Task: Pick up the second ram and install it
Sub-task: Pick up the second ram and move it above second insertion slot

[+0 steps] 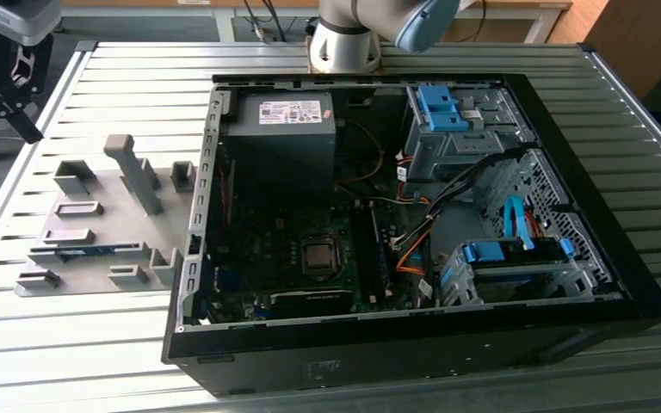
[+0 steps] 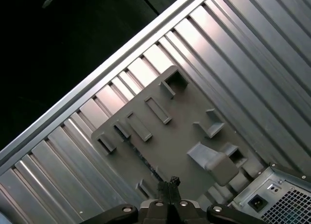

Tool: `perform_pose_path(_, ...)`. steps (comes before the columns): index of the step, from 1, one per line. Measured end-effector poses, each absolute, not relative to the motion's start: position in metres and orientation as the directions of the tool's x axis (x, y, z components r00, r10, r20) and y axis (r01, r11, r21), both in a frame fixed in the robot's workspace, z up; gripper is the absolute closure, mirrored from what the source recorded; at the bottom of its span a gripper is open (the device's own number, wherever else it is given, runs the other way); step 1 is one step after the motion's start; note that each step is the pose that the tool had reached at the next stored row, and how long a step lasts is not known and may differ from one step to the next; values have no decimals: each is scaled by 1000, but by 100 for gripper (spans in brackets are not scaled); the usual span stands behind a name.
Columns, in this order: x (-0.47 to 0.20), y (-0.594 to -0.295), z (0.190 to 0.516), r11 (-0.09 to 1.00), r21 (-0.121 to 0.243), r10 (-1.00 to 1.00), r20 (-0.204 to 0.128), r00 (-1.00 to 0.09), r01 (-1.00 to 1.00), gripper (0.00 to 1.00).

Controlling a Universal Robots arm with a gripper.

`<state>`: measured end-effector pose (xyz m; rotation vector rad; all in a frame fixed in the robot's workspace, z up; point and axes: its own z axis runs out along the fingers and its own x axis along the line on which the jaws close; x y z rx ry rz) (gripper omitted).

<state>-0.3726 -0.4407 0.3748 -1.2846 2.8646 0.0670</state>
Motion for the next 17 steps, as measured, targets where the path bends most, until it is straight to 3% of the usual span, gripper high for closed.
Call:
perform_pose_path(11,-373,-441,375,610,37,-791,-17,-611,-791,89)
perform_pose_path(17,-374,-441,374,528,37,-848,-17,-529,-848,89)
